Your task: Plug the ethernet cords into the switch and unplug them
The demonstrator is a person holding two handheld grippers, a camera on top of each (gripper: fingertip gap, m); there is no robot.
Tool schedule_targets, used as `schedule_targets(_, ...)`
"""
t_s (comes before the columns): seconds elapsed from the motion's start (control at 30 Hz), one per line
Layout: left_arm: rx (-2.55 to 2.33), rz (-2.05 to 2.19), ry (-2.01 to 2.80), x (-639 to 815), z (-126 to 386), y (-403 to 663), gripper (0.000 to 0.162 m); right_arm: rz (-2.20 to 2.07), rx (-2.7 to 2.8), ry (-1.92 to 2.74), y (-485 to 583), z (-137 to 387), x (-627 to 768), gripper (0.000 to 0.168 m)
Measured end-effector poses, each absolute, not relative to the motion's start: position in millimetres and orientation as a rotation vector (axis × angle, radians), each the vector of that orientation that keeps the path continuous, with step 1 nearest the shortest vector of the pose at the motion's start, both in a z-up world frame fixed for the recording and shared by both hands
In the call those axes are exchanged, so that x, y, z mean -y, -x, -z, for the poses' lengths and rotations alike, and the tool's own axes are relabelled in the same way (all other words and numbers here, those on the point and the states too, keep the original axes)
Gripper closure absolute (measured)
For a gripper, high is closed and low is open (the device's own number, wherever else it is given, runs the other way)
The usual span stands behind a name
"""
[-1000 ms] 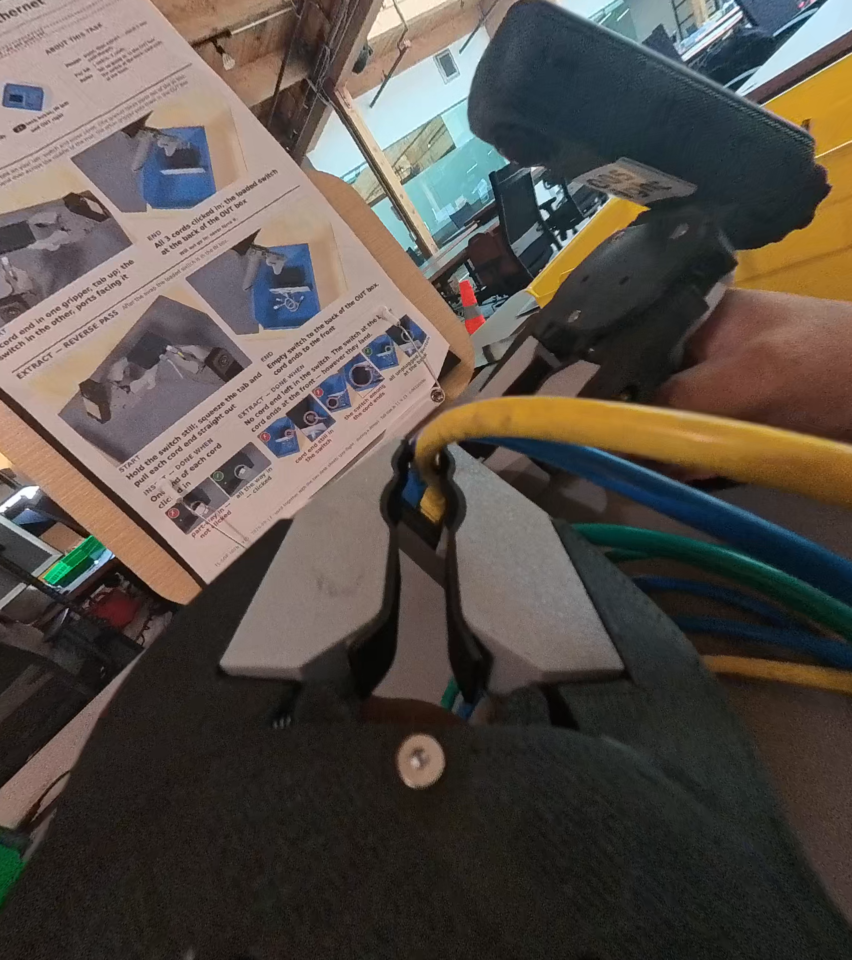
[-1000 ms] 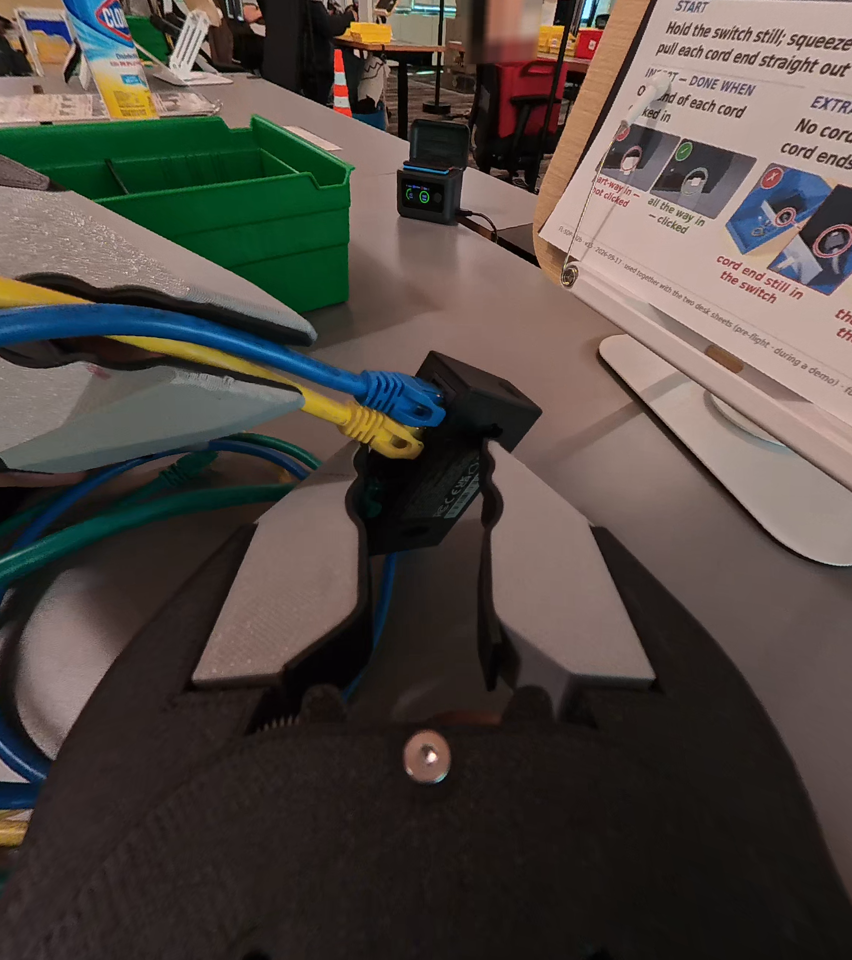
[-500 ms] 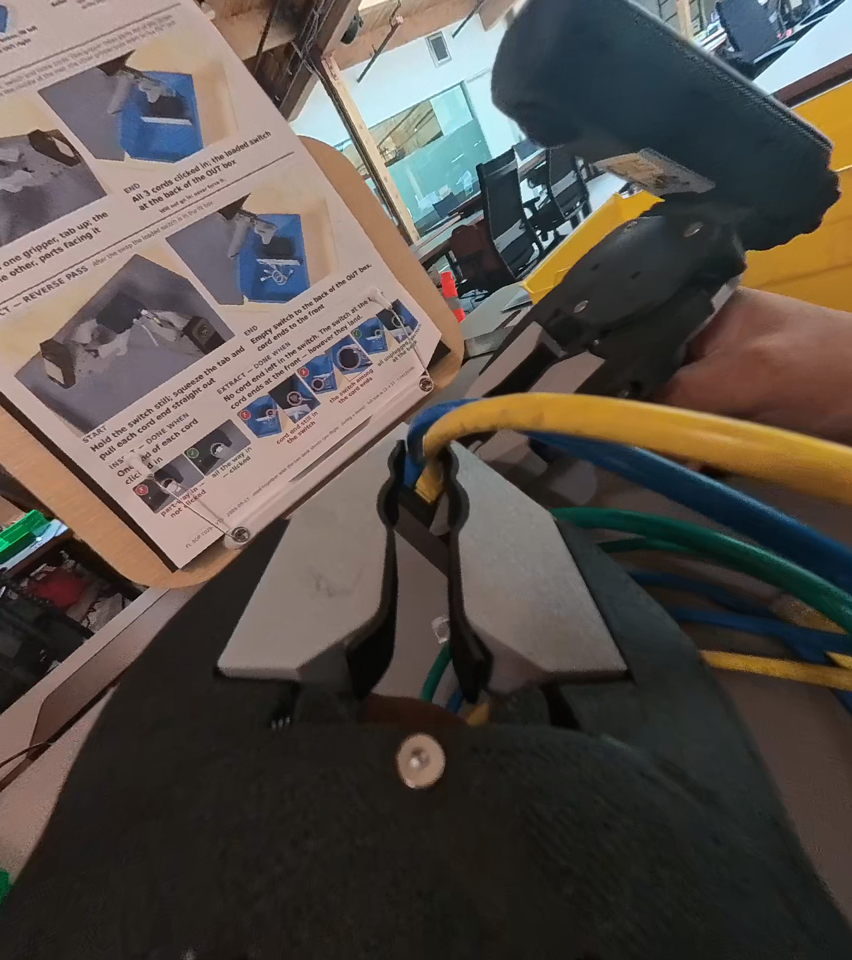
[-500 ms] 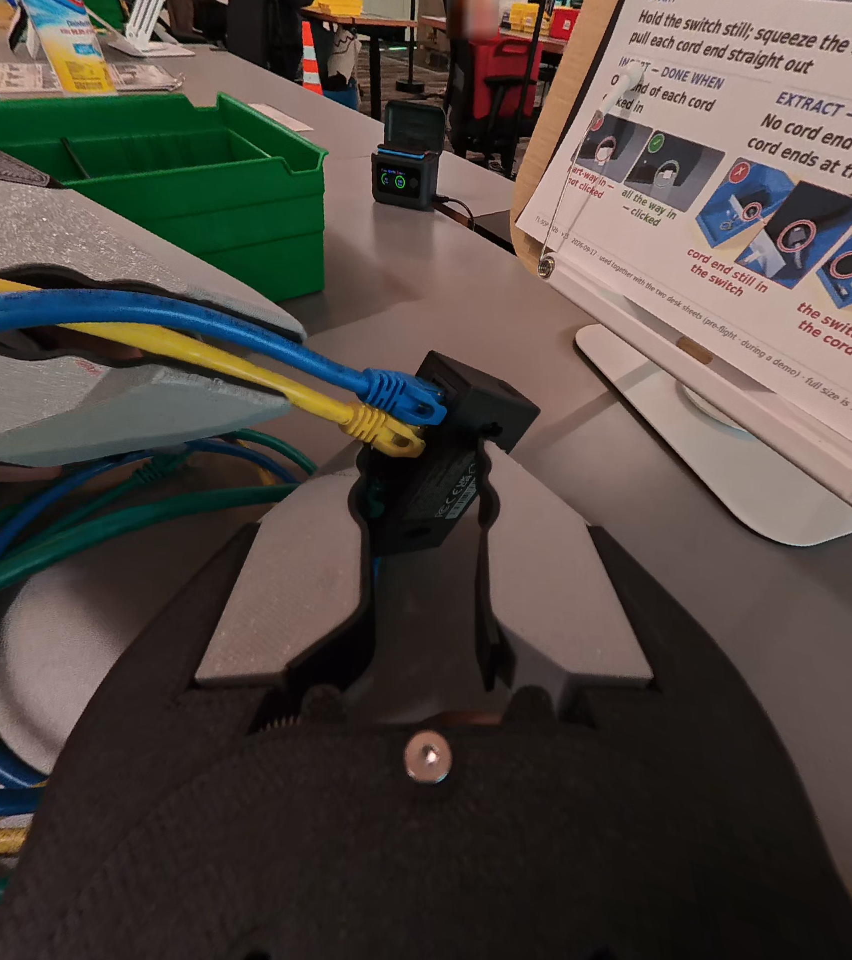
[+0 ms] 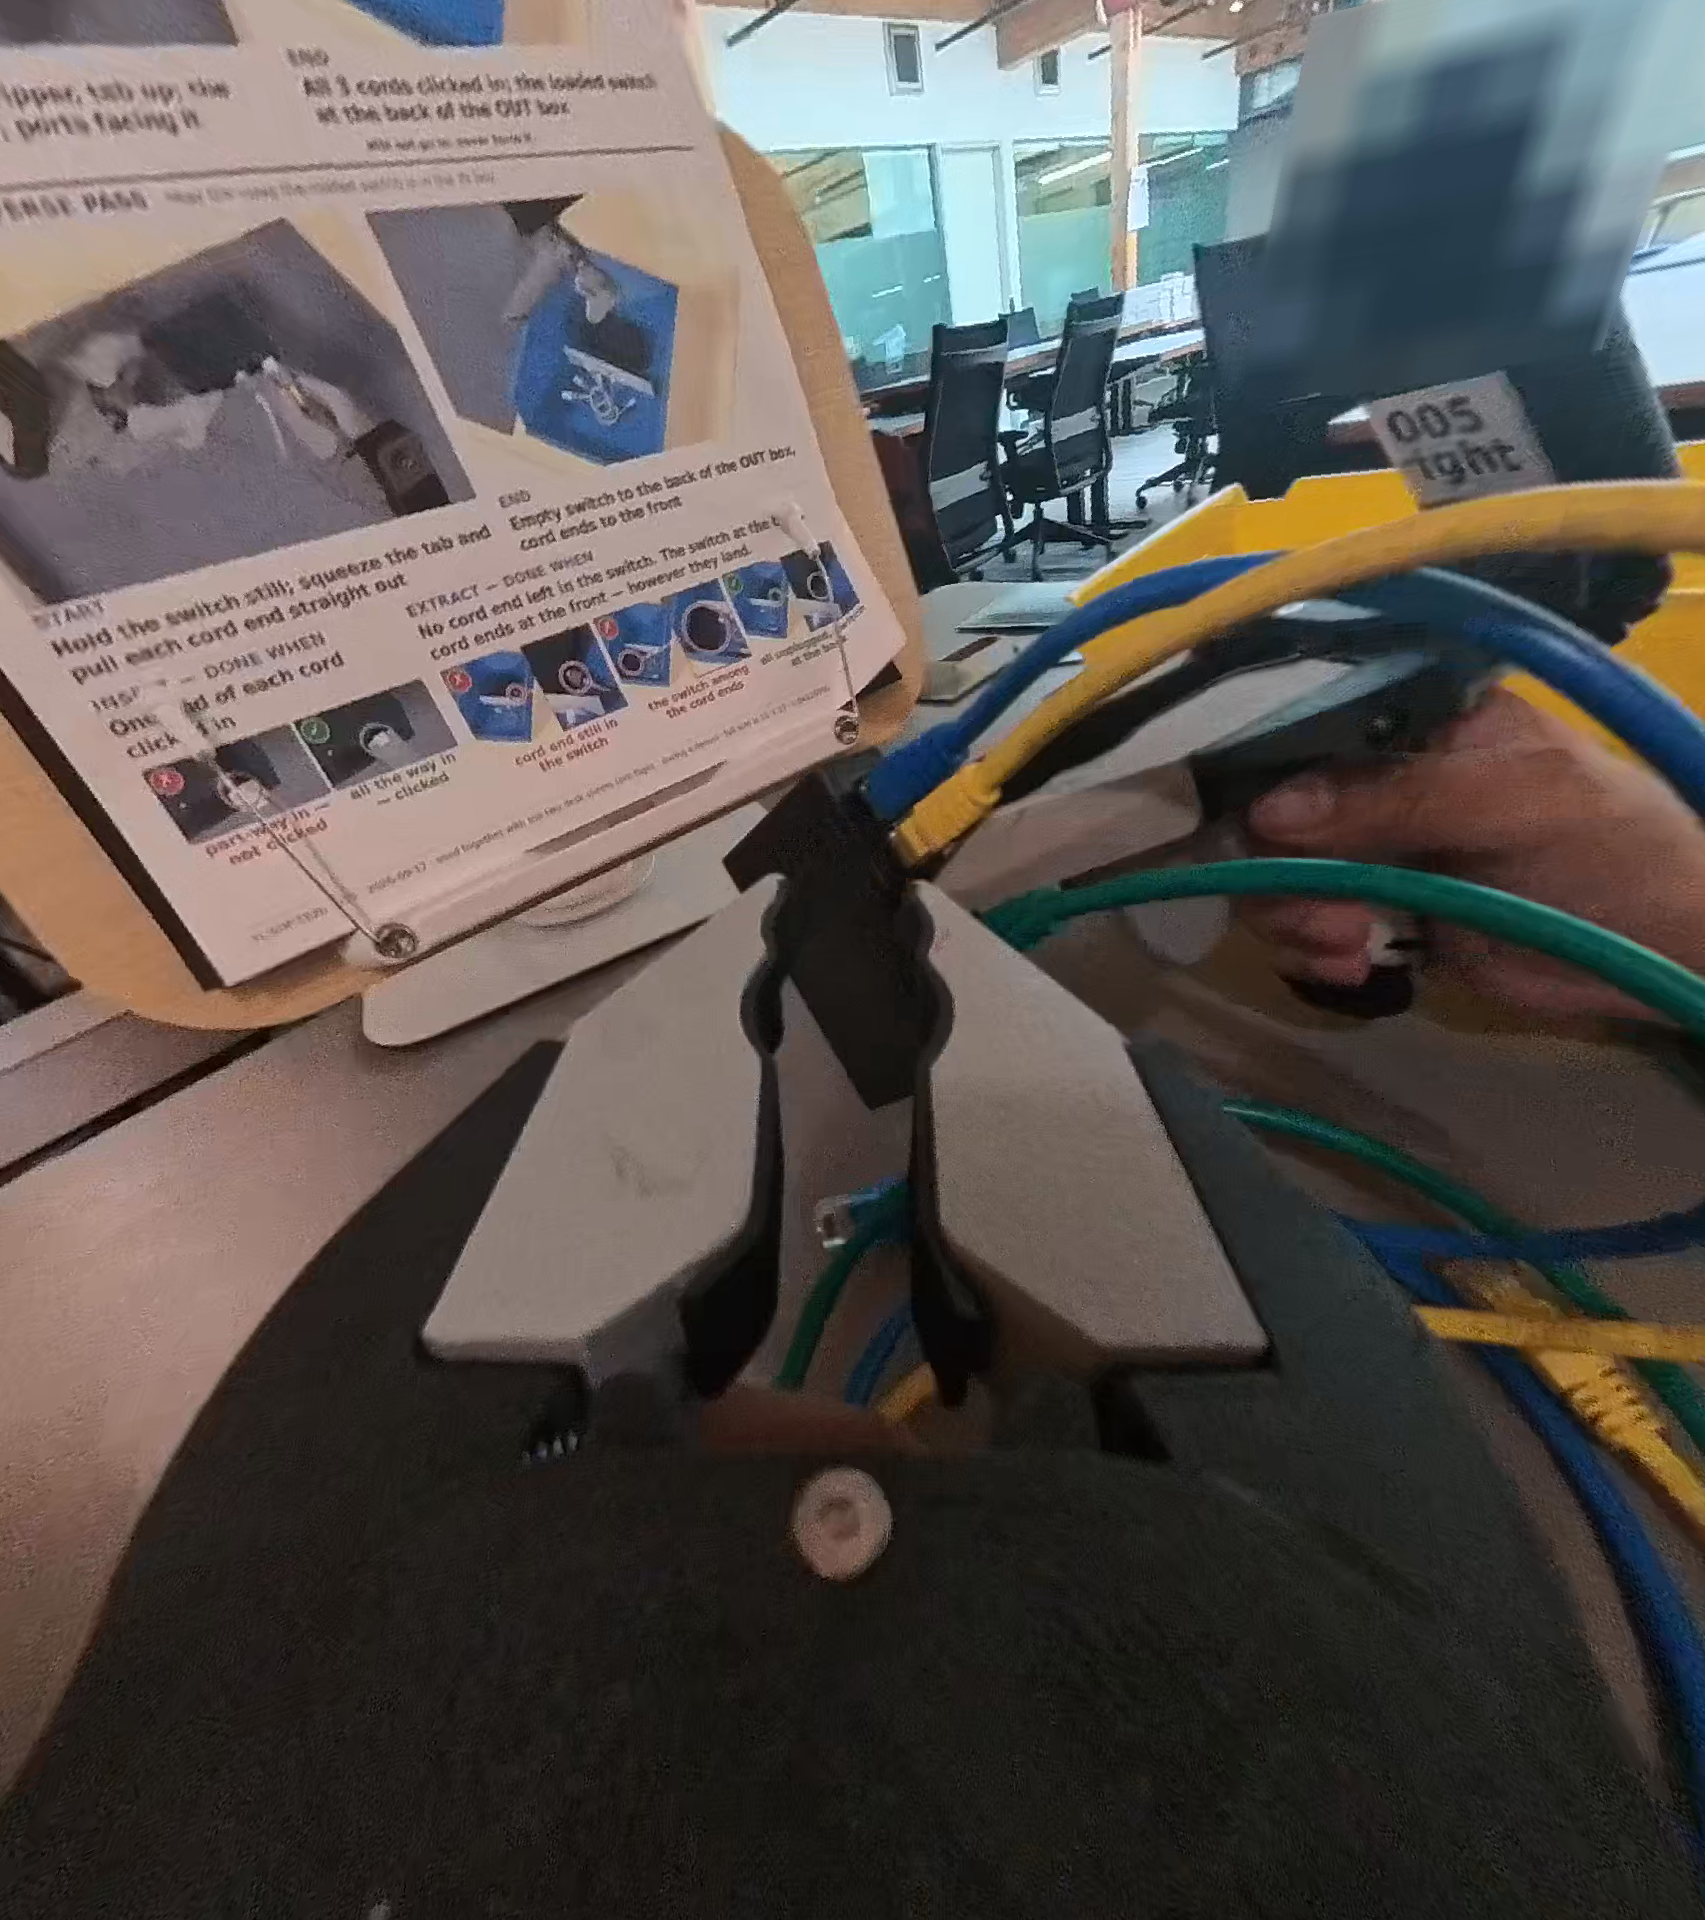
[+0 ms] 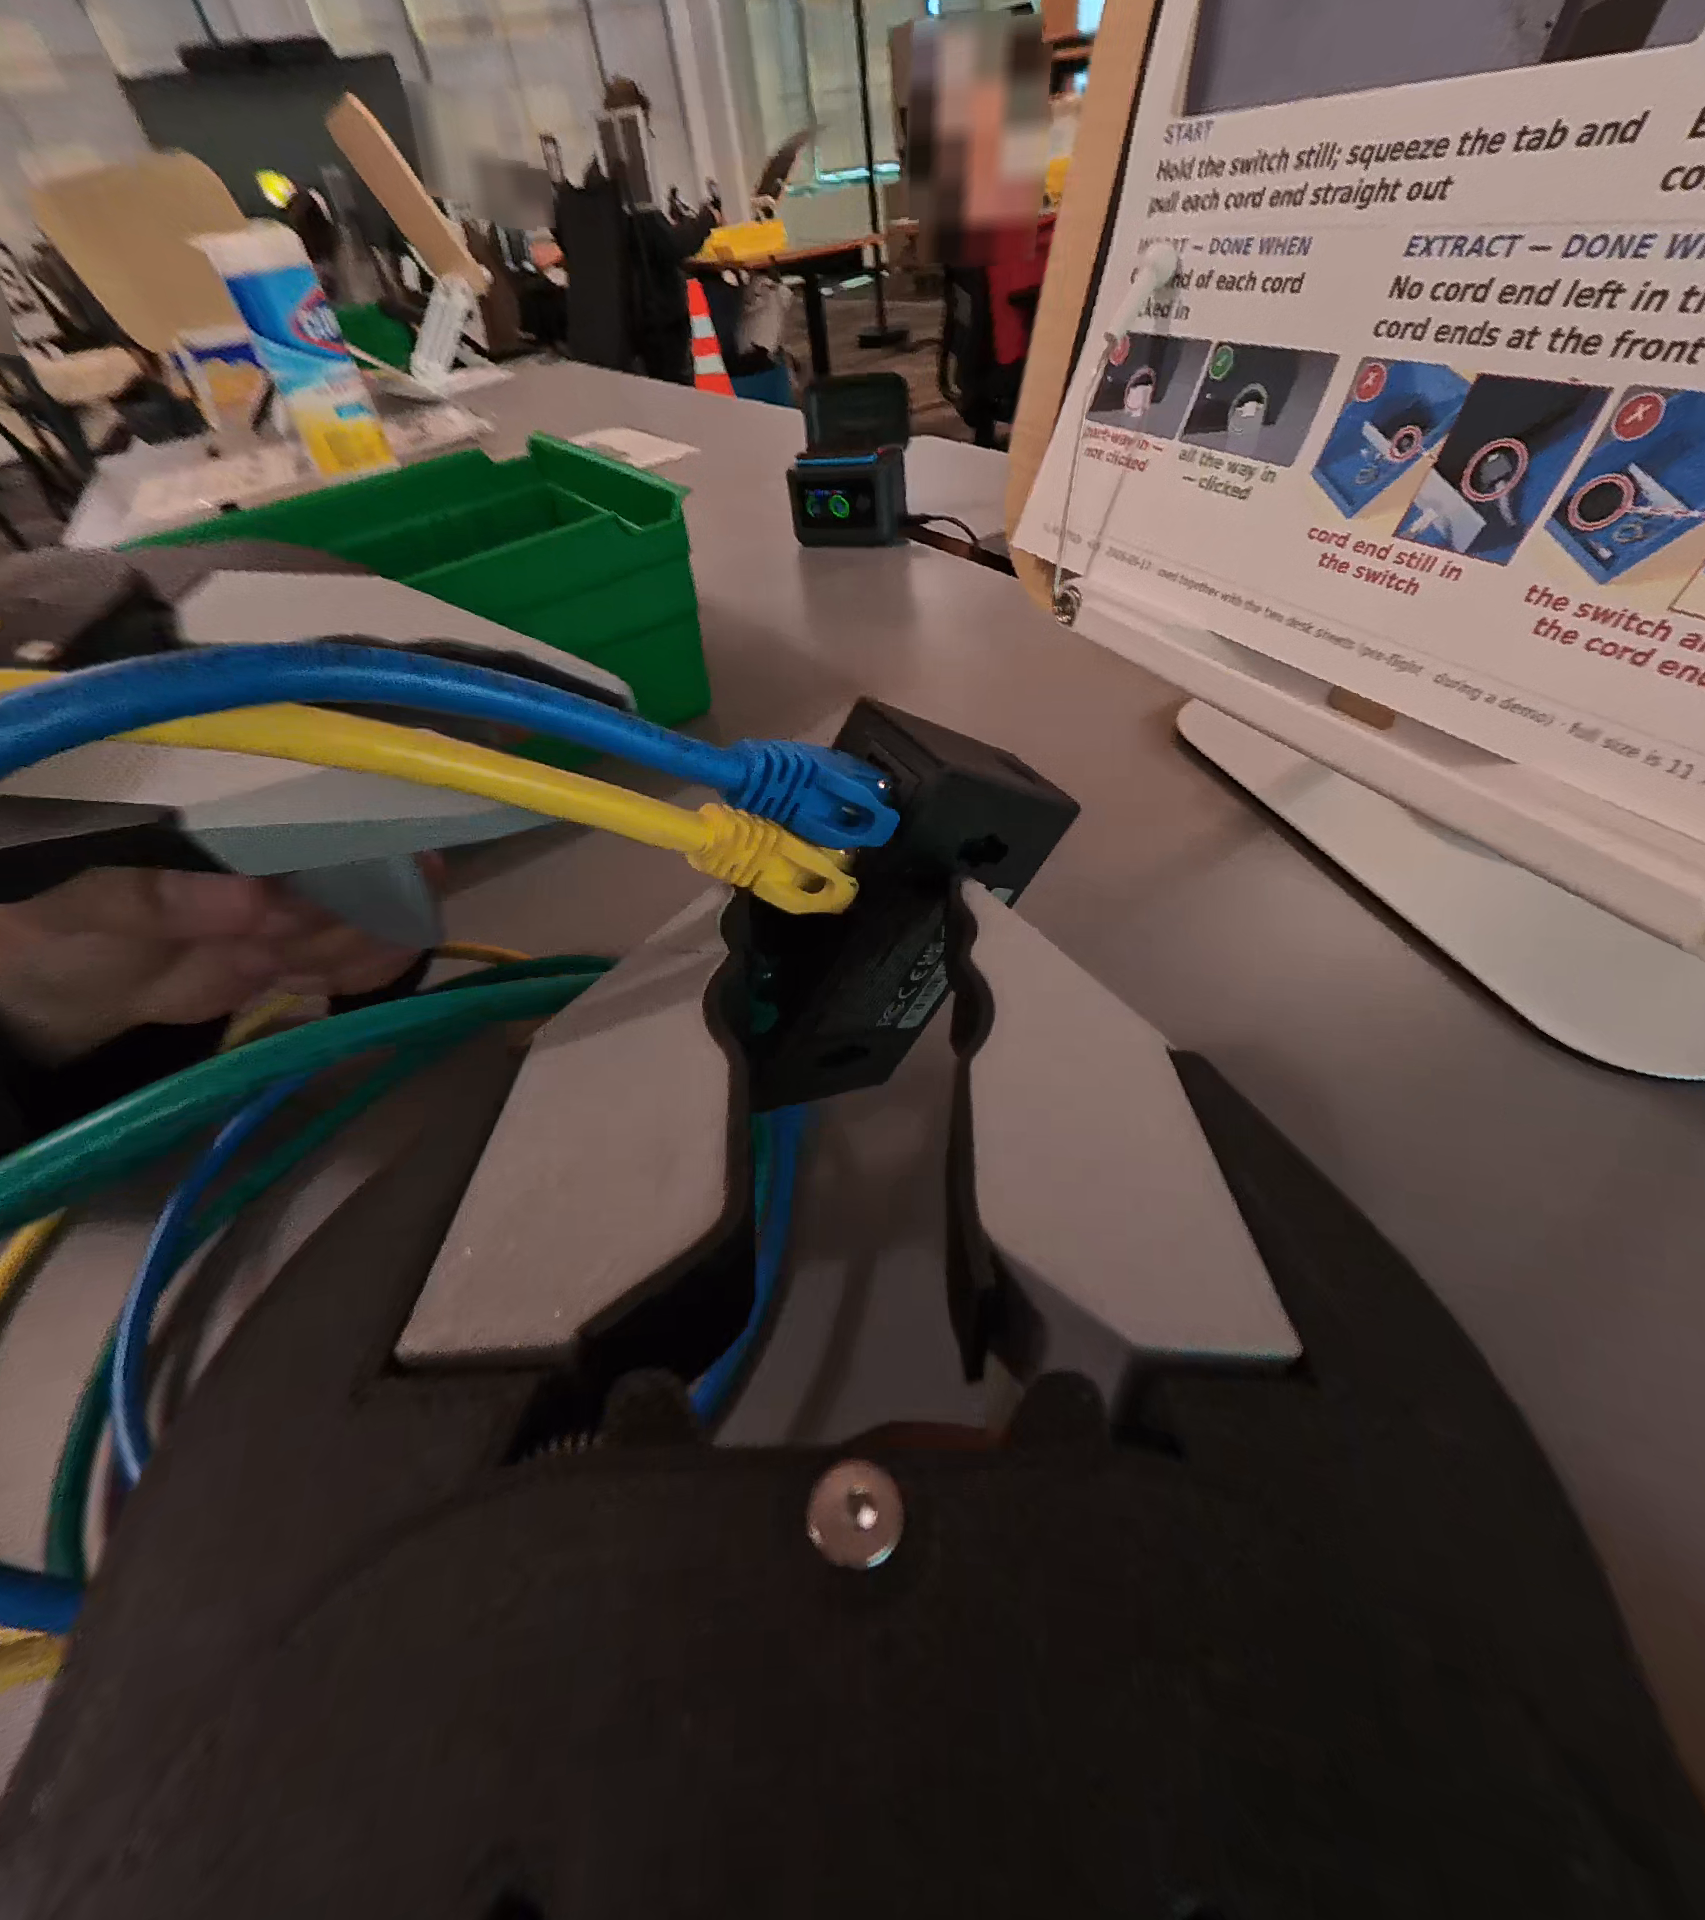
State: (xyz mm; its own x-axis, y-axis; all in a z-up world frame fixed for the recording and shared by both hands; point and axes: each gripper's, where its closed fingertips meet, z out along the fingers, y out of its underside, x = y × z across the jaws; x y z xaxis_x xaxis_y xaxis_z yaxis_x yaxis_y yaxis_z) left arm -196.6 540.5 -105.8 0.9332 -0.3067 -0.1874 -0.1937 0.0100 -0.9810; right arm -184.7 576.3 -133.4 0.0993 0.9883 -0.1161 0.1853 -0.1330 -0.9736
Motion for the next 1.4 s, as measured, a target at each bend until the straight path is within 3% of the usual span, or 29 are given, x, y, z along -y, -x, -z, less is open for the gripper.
schedule_targets(0.37, -0.340, 0.454, 1.573, -535.8, 102.6, 185.8, 0.128, -1.634, 1.226, 1.192, 169.0, 82.0, -534.4, 0.139)
schedule_targets(0.57, -0.395, 0.721, 1.530, -521.6, 94.7, 166.8, 0.107, -1.827, 1.323, 1.077, 158.6, 74.1, -510.9, 0.139)
schedule_targets(0.9, -0.639, 0.889, 1.472, -489.0, 95.5, 131.5, 0.109, -2.060, 1.545, 0.959, 141.6, 77.5, -472.6, 0.140)
schedule_targets(1.0, -0.727, 0.730, 1.453, -490.3, 102.1, 124.5, 0.106, -2.027, 1.638, 0.973, 144.7, 89.9, -463.3, 0.139)
schedule_targets(1.03, -0.746, 0.689, 1.421, -488.5, 98.5, 125.1, 0.108, -2.016, 1.623, 0.977, 145.0, 88.4, -466.1, 0.146)
schedule_targets(1.27, -0.799, 0.422, 1.436, -500.3, 104.7, 139.9, 0.114, -2.056, 1.115, 0.995, 128.1, 39.4, -536.4, 0.149)
schedule_targets(1.4, -0.886, 0.088, 1.295, -498.3, 94.0, 146.4, 0.115, -1.891, 1.028, 1.080, 126.9, 39.6, -560.7, 0.151)
